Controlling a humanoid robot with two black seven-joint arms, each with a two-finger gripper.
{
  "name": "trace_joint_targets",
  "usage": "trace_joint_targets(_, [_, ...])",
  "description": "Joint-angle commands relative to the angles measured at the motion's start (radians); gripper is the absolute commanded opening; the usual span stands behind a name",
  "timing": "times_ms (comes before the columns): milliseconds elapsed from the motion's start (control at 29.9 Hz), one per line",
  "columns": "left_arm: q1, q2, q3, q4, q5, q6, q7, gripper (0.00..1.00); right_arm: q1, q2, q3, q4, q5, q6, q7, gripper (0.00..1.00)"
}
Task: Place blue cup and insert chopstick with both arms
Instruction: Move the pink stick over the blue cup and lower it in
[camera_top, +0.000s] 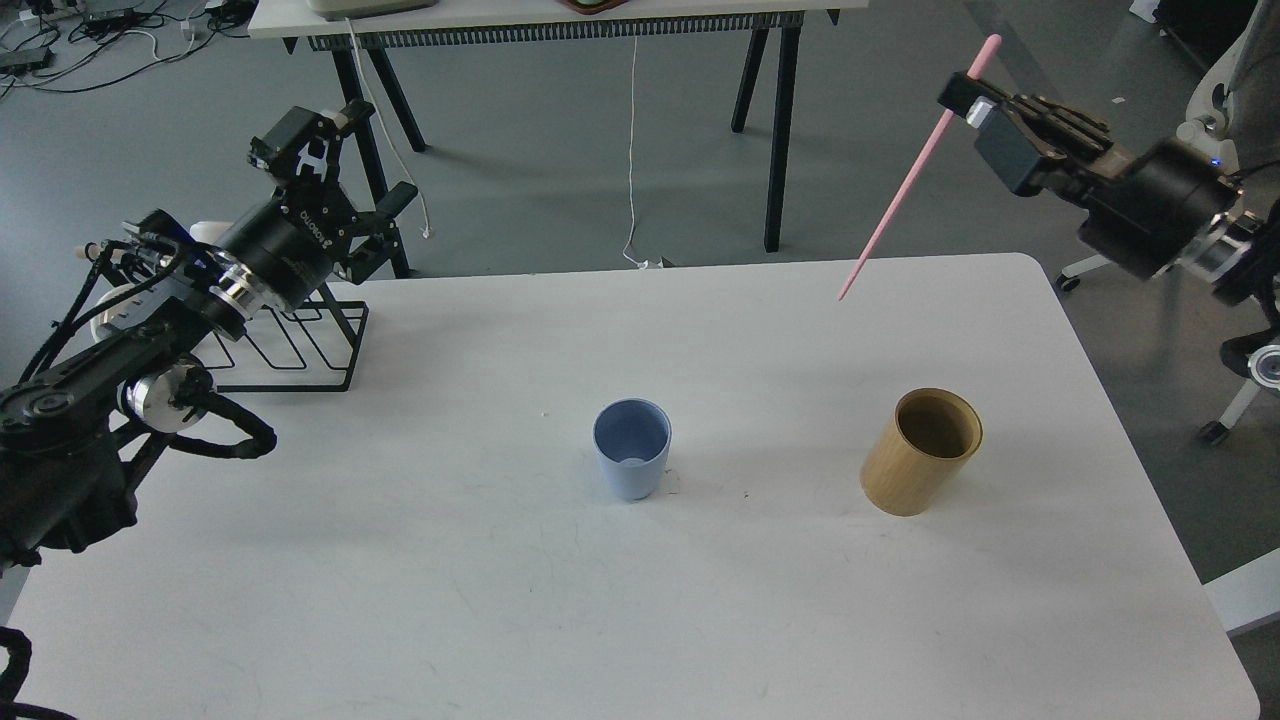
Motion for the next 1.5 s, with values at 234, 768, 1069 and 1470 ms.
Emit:
trace_joint_targets(234, [0.02, 0.009, -0.001, 0.051, -0.004, 0.0, 0.0, 0.96, 0.189, 0.392, -0.241, -0.267, -0.105, 0.017, 0.0, 0.01])
trace_joint_targets(768, [0.037, 0.01, -0.001, 0.065, -0.004, 0.0, 0.0, 0.97, 0.196, 0.477, -0.369, -0.273, -0.181, 0.019, 0.0, 0.01])
trace_joint_targets(1069, [0.037, 0.009, -0.001, 0.065, -0.004, 0.0, 0.0, 0.97, 0.199, 0.53, -0.369, -0.313, -0.179, 0.012, 0.0, 0.01])
trace_joint_targets(1470, [0.048, 0.01, -0.001, 0.065, -0.018, 0.0, 0.0, 0.97, 0.171, 0.621, -0.402, -0.407, -0.182, -0.023, 0.0, 0.06])
